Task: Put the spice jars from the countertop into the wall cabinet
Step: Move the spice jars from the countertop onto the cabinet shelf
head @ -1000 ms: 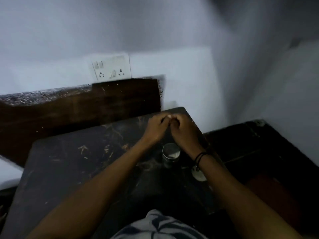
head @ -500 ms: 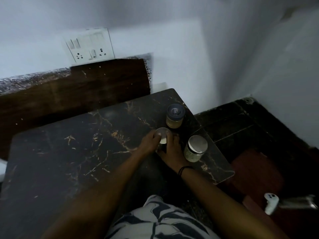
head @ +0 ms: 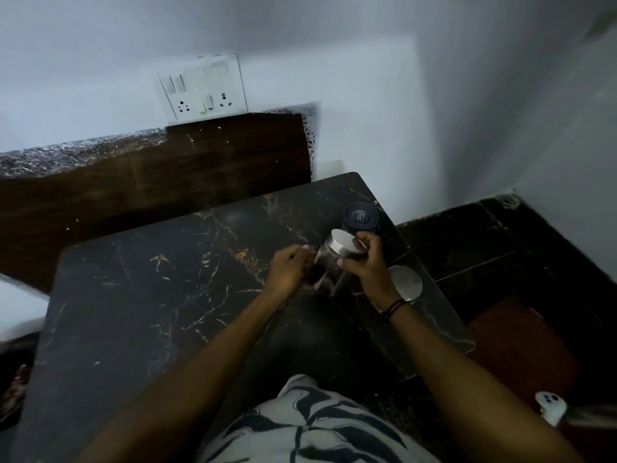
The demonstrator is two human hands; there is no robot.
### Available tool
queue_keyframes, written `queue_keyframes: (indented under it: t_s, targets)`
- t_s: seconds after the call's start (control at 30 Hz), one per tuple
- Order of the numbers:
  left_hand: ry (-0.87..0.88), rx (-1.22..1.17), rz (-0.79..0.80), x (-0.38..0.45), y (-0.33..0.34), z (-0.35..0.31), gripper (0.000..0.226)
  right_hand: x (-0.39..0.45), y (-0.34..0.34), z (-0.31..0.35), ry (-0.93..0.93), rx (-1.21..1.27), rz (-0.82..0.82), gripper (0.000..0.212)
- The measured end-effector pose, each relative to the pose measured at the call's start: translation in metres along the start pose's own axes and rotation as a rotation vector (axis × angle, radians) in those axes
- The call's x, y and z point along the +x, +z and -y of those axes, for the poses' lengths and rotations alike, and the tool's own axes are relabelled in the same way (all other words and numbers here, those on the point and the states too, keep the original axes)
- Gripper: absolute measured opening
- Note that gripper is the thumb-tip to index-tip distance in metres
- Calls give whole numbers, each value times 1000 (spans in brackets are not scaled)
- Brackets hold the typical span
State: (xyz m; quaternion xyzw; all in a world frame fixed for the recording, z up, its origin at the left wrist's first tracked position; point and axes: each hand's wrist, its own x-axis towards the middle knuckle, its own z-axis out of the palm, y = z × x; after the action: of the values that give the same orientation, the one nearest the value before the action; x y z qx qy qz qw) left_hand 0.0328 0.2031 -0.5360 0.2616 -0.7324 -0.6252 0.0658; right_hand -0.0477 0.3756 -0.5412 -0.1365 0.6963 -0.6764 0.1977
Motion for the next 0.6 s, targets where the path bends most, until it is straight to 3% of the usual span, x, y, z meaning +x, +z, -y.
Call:
queue_keyframes:
  t_s: [0.13, 0.3, 0.5, 0.6]
  targets:
    - [-53, -83, 55, -7, -6, -12, 33, 10, 7, 14, 80, 283, 120, 40]
    - [-189, -361, 116, -20, -4, -19, 41, 10, 18, 27, 93, 494, 182, 52]
    - [-252, -448, 118, -33, 1, -14, 38, 3, 25, 21, 208, 588, 110, 42]
    - [-247, -431, 87, -38, 3, -11, 39, -3, 27, 13, 285, 542, 67, 48]
